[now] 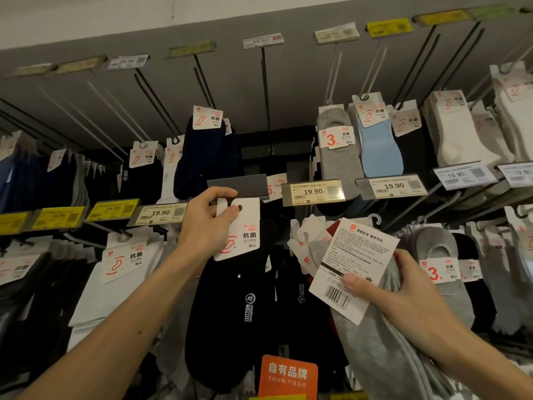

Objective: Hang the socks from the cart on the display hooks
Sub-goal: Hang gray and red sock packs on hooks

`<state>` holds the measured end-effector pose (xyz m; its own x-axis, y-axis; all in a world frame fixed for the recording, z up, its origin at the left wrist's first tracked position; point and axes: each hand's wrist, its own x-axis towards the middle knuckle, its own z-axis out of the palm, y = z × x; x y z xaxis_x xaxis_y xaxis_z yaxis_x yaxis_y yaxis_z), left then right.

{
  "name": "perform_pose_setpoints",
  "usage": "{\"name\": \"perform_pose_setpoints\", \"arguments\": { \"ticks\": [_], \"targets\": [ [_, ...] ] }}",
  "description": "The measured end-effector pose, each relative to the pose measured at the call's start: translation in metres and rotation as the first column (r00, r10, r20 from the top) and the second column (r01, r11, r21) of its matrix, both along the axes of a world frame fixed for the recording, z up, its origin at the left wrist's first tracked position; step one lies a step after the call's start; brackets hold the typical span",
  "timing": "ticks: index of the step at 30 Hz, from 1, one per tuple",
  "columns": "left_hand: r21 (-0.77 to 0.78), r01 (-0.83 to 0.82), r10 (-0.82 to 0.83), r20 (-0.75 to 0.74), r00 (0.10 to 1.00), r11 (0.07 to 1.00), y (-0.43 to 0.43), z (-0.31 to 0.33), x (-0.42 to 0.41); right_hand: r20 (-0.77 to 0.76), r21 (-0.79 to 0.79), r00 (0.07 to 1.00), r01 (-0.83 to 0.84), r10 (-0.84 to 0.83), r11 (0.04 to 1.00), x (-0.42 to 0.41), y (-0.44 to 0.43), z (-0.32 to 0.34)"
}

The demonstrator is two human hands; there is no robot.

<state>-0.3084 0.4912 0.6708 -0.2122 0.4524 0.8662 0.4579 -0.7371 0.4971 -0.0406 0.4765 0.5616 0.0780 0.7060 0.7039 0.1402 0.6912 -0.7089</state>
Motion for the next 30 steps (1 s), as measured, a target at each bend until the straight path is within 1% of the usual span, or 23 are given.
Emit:
{"name": "perform_pose_setpoints", "arguments": {
  "ticks": [3, 6, 9, 13, 20, 25, 30],
  "targets": [
    [0.049, -0.069, 0.07, -0.019, 0.997, 0.996, 0.004, -0.002, 0.002, -0.012, 0.006, 1.0, -0.027, 0.027, 1.0, -0.004, -0.002, 0.001],
    [0.061, -0.16, 0.165, -0.093, 0.982, 0.985, 0.007, -0.004, 0.004, -0.007, 0.009, 0.999, -0.046, 0.047, 0.999, -0.005, -0.004, 0.001],
    [0.047, -0.182, 0.186, -0.125, 0.975, 0.982, 0.008, -0.003, 0.005, 0.0, 0.013, 0.999, -0.037, 0.037, 0.999, -0.005, -0.003, 0.001],
    [0.036, -0.208, 0.211, -0.131, 0.969, 0.977, 0.003, 0.001, 0.007, 0.004, -0.006, 1.0, -0.03, 0.03, 1.0, -0.005, -0.002, 0.002],
    [0.159, -0.361, 0.377, -0.091, 0.922, 0.919, 0.004, -0.003, 0.014, 0.003, -0.013, 1.0, -0.024, 0.024, 1.0, -0.005, -0.002, 0.002],
    [0.249, -0.383, 0.412, -0.078, 0.908, 0.89, 0.009, -0.015, 0.019, 0.001, -0.032, 1.0, -0.021, 0.021, 0.999, -0.003, 0.0, 0.001],
    [0.216, -0.332, 0.352, -0.058, 0.934, 0.918, 0.01, -0.015, 0.017, 0.012, -0.049, 1.0, -0.017, 0.017, 0.999, -0.005, 0.002, -0.001]
  ]
}}
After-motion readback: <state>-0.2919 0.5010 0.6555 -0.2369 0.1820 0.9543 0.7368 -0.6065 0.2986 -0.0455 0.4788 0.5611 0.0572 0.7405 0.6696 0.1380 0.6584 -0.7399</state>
